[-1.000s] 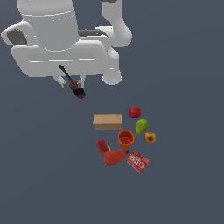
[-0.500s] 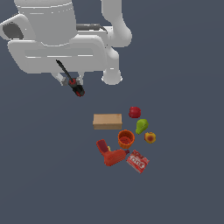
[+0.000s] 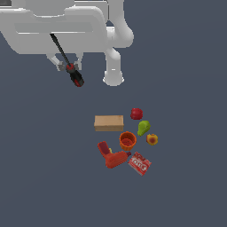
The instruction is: Pick up a designated object from a clutter of objects.
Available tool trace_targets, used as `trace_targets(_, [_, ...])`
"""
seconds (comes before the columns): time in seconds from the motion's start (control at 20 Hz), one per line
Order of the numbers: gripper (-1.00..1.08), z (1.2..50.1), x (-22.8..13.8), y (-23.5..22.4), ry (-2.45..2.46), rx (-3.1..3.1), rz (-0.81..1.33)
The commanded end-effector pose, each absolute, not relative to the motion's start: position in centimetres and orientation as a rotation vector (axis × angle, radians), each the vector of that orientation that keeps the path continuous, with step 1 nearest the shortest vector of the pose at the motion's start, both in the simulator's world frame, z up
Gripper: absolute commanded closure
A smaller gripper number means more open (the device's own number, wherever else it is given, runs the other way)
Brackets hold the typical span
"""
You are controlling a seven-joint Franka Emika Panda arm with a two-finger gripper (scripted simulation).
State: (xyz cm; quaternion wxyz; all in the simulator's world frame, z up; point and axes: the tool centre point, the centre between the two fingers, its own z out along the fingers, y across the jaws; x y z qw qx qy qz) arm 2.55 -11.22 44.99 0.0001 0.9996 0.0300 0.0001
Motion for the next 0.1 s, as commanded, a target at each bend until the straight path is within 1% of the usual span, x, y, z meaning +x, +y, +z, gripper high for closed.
trace_targets(0.0, [1.08, 45.36, 2.49, -11.23, 0.094, 3.140, -0.001])
trace_targets(0.05, [1.08, 45.38, 2.50, -11.23, 0.094, 3.140, -0.001])
